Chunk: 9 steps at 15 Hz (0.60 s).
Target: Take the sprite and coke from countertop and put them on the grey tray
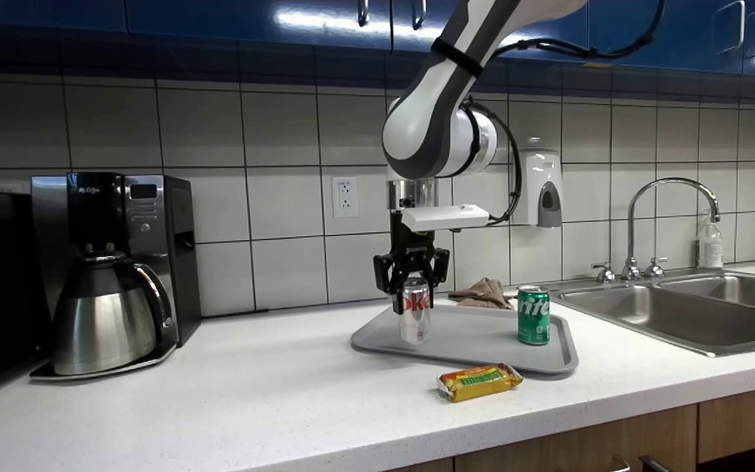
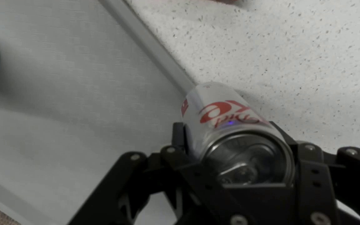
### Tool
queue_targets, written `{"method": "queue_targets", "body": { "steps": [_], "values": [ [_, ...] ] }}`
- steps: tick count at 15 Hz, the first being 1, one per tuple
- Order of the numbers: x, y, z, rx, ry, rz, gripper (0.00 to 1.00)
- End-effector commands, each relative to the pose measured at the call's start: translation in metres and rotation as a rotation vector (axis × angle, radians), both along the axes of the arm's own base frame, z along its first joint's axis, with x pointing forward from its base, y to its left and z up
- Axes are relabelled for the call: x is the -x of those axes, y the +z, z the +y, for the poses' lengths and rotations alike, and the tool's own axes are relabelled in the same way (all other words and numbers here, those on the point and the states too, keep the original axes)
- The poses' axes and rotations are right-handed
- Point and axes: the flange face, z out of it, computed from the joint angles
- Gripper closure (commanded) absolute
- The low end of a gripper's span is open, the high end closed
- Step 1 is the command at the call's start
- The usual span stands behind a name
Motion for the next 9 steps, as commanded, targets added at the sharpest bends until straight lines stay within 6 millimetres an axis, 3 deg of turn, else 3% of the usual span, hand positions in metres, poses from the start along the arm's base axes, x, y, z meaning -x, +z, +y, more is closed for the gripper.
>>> {"method": "queue_targets", "body": {
  "steps": [1,9],
  "values": [
    [-0.014,0.005,-0.012,0.010,-0.016,0.003,0.61],
    [-0.033,-0.007,-0.034,0.019,-0.072,0.017,0.61]
  ]
}}
